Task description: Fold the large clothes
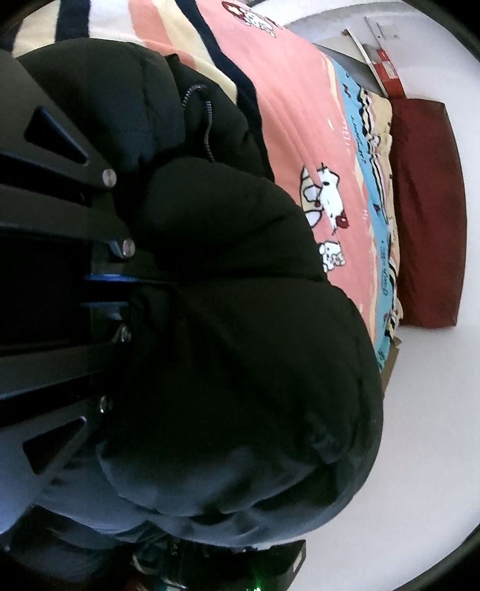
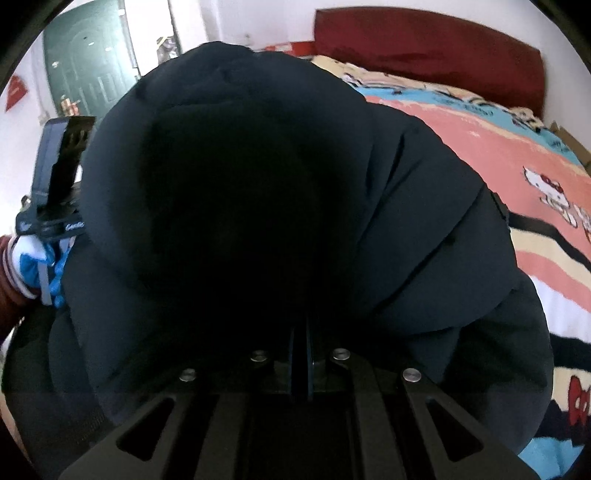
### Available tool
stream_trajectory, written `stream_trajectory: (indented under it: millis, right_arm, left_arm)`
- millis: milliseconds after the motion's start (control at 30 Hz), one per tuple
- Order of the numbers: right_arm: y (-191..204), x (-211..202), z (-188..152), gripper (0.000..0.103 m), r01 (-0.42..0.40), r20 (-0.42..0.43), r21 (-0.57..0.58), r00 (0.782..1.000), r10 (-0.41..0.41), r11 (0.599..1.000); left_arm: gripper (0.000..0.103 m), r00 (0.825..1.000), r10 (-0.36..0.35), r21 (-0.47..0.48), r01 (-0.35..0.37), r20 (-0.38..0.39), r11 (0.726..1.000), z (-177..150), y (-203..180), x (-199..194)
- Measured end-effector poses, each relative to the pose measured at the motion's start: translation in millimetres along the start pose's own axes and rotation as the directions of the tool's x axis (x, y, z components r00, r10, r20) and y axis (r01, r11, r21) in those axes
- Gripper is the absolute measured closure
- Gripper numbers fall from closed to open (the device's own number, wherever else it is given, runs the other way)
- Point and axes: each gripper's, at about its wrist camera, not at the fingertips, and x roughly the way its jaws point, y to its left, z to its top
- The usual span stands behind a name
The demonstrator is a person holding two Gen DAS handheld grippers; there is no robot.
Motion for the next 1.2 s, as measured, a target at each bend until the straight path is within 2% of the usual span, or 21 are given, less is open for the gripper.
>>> stream_trajectory:
  millis: [67, 167, 267, 400, 567, 733, 867, 1033, 1067, 1133, 1167, 1200]
  right_arm:
    - [0.5, -0.4, 2.0, 0.098, 0.016, -0.013, 0.010, 1.000, -0.016, 1.000]
    - [8.8, -4.5, 1.7, 0.093, 0.044, -0.028, 0.008, 0.999, -0.043, 0.999]
    - [11.0, -7.0, 2.0, 0.089, 0.052, -0.039, 0.019, 0.998, -0.051, 0.998]
    - [5.4, 0.1, 3.3, 0.089, 0.064, -0.053, 0.062, 0.997, -0.061, 0.996]
    - [11.0, -5.9, -1.4, 0.089, 0.075, -0.060, 0.092, 0.996, -0.069, 0.993]
    - [19.3, -17.4, 10.0, 0.101, 0.051, -0.014, 0.033, 0.999, -0.050, 0.998]
    - [32.8, -25.8, 11.2, 0.101, 0.010, 0.012, -0.010, 1.000, -0.010, 1.000]
    - [6.3, -45.6, 9.7, 0.097, -0.004, 0.080, 0.080, 0.997, -0.002, 0.997]
    - [-5.6, -52.1, 12.7, 0.091, 0.004, 0.100, 0.102, 0.995, -0.014, 0.995]
    - [-20.3, -60.9, 20.4, 0.069, 0.054, 0.121, 0.107, 0.990, -0.067, 0.993]
    - [-28.4, -63.2, 27.6, 0.049, 0.076, 0.129, 0.116, 0.987, -0.091, 0.990]
    - [-38.4, -65.1, 35.2, 0.046, 0.087, 0.142, 0.130, 0.984, -0.105, 0.988]
  left_arm:
    - [0.098, 1.000, 0.004, -0.021, -0.004, -0.010, 1.000, 1.0, -0.2, -2.2]
    - [0.097, 1.000, -0.007, -0.075, 0.005, -0.022, 0.997, 3.5, 3.7, -7.9]
    - [0.097, 0.999, 0.021, -0.091, -0.025, -0.042, 0.996, 8.9, 1.9, -6.8]
    - [0.097, 0.996, 0.076, -0.089, -0.080, -0.050, 0.993, 9.6, -5.3, -2.1]
    - [0.097, 0.995, 0.085, -0.119, -0.090, -0.043, 0.989, 7.5, -7.0, -9.2]
    - [0.097, 0.996, 0.088, -0.102, -0.087, 0.013, 0.991, 9.6, -12.4, -30.8]
    - [0.098, 0.994, 0.106, -0.064, -0.105, 0.006, 0.992, 7.1, -15.2, -30.9]
    - [0.099, 0.995, 0.099, -0.057, -0.099, 0.001, 0.993, -1.4, -11.6, -22.8]
    - [0.099, 0.996, 0.094, -0.057, -0.094, 0.002, 0.994, -1.1, -10.4, -21.1]
    - [0.099, 0.997, 0.073, -0.063, -0.072, 0.009, 0.995, -1.3, -7.5, -21.3]
    - [0.099, 0.998, 0.066, -0.065, -0.066, 0.011, 0.996, -0.6, -6.2, -20.8]
    - [0.099, 0.998, 0.062, -0.065, -0.061, 0.012, 0.996, -0.6, -5.2, -20.7]
